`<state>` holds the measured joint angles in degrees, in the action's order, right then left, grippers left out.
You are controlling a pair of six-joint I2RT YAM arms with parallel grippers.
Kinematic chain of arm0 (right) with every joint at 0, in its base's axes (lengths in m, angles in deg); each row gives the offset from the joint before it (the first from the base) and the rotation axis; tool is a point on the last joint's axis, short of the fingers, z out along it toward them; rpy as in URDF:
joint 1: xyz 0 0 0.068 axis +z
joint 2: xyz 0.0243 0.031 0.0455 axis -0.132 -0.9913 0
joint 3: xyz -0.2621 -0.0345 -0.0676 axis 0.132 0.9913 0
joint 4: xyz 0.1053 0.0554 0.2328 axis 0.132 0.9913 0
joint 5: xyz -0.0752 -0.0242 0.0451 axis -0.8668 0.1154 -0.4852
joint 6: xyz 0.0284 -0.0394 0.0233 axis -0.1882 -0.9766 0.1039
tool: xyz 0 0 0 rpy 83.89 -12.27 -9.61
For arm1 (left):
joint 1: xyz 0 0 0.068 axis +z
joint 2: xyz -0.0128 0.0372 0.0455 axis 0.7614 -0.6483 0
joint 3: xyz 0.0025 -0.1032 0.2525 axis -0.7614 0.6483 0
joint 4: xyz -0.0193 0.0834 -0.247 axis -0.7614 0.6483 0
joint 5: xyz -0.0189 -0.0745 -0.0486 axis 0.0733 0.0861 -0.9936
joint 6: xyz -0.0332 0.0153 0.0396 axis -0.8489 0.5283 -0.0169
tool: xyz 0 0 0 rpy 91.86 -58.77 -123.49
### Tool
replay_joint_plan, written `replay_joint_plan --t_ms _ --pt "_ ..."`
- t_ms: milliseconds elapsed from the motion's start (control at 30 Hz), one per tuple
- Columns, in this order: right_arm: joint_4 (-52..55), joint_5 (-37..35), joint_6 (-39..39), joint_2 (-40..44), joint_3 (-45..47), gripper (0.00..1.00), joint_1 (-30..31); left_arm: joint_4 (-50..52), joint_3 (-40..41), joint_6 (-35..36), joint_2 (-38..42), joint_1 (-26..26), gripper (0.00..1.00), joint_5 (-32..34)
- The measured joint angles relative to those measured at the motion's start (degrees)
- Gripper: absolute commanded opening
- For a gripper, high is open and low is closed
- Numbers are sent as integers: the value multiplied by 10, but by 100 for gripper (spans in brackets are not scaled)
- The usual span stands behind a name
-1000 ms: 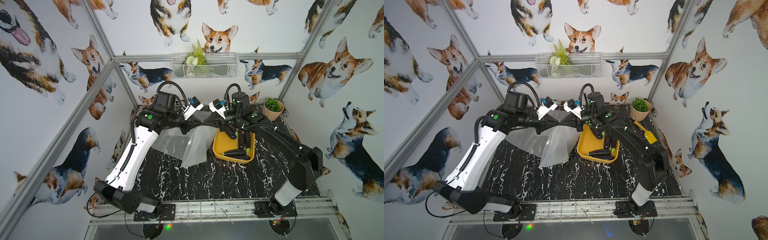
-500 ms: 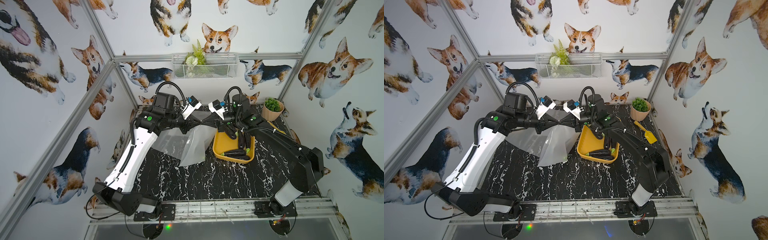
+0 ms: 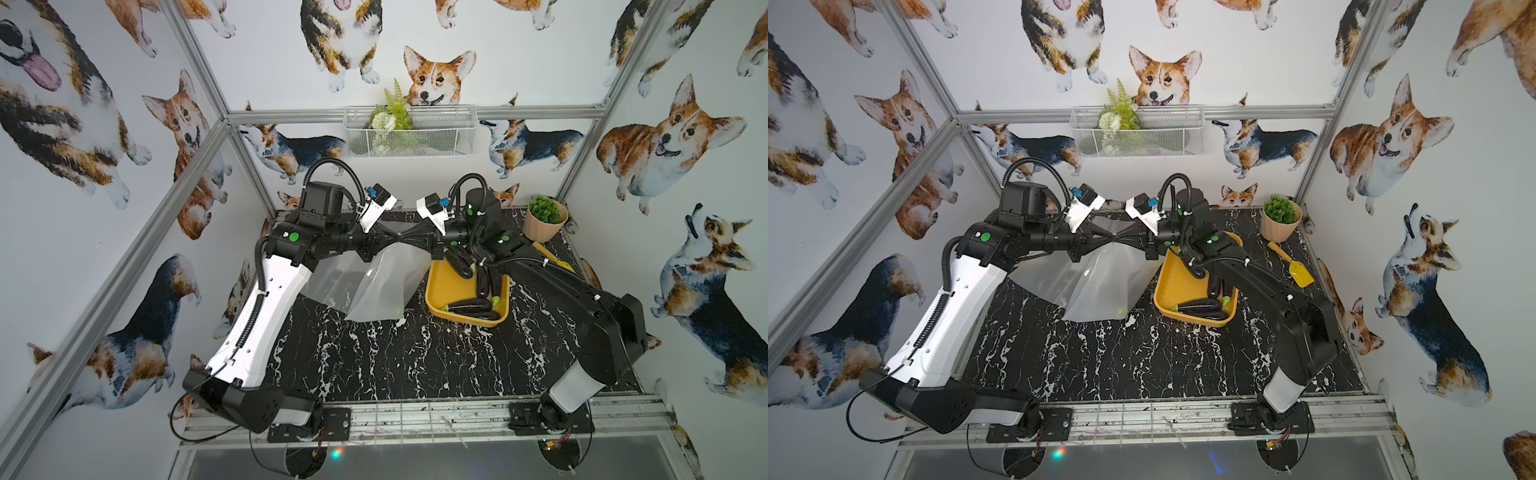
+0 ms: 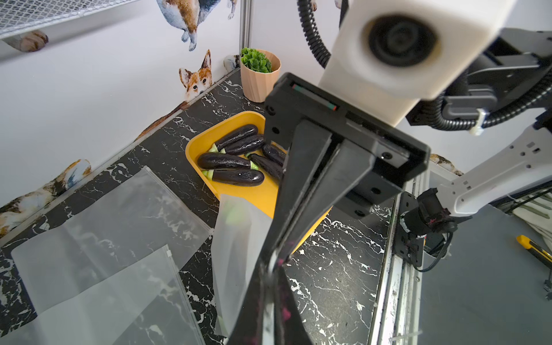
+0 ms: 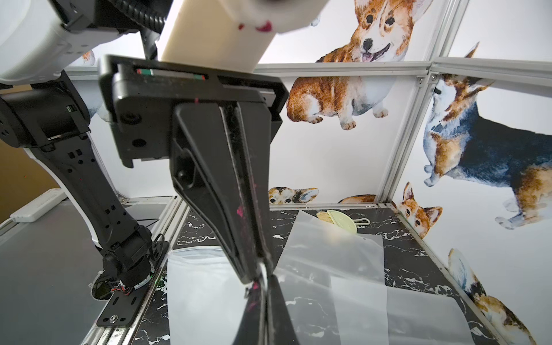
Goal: Place the eggplant in a zip-top bag and seal the zipper
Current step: Zip the zipper on the zipper food storage bag.
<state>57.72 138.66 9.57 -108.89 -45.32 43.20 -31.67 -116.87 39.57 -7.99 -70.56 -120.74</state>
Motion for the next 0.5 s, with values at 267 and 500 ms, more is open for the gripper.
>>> replay_joint_plan --t_ms 267,500 --pt "-32 -9 12 1 1 0 0 18 6 -4 1 18 13 -37" --pt "-67 -44 14 3 1 0 -3 55 11 -4 2 18 13 -41"
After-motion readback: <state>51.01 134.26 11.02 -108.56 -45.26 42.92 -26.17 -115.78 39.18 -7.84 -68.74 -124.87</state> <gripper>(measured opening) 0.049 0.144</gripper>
